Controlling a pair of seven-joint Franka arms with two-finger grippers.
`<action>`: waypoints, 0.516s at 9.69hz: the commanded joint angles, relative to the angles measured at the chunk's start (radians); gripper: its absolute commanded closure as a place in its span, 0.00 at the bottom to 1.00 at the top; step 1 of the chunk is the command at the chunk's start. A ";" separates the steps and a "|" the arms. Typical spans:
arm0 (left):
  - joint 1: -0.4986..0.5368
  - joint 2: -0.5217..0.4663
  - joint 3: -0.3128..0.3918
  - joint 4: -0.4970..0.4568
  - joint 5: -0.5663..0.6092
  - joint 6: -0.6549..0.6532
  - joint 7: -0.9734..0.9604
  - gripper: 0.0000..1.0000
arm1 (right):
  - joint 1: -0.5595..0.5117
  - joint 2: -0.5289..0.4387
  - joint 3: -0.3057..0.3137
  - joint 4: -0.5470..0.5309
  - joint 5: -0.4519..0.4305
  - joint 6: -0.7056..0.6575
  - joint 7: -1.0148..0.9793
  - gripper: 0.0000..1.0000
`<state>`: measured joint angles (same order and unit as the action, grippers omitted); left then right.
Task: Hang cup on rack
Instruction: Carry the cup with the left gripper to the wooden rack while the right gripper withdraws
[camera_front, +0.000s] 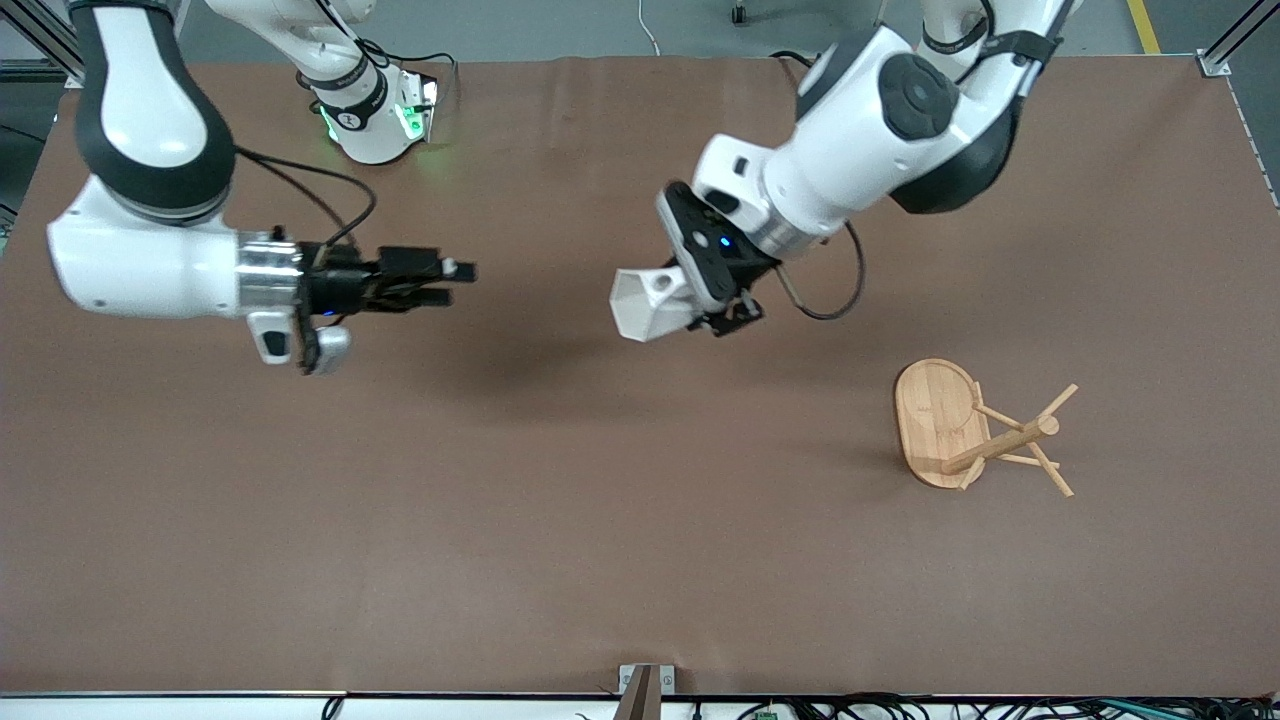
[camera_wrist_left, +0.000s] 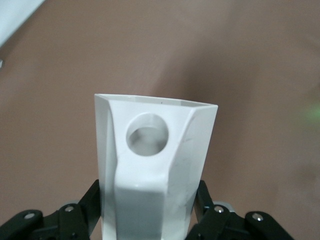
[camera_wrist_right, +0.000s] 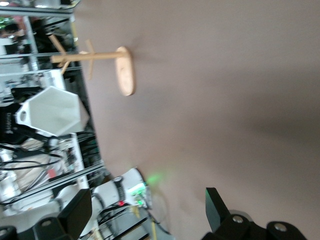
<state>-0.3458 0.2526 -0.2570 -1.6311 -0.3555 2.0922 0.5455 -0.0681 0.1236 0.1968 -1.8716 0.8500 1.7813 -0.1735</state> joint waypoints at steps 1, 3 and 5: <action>0.080 -0.002 -0.005 -0.007 0.021 -0.091 -0.193 1.00 | -0.003 -0.065 -0.095 0.011 -0.360 -0.006 0.068 0.00; 0.123 -0.024 -0.007 -0.010 0.082 -0.164 -0.400 1.00 | -0.003 -0.122 -0.195 0.020 -0.675 0.067 0.066 0.00; 0.167 -0.029 -0.002 -0.016 0.156 -0.219 -0.501 1.00 | -0.006 -0.122 -0.244 0.110 -0.779 0.052 0.068 0.00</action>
<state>-0.2134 0.2261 -0.2562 -1.6211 -0.2505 1.9064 0.1010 -0.0770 0.0158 -0.0391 -1.8047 0.1272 1.8439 -0.1340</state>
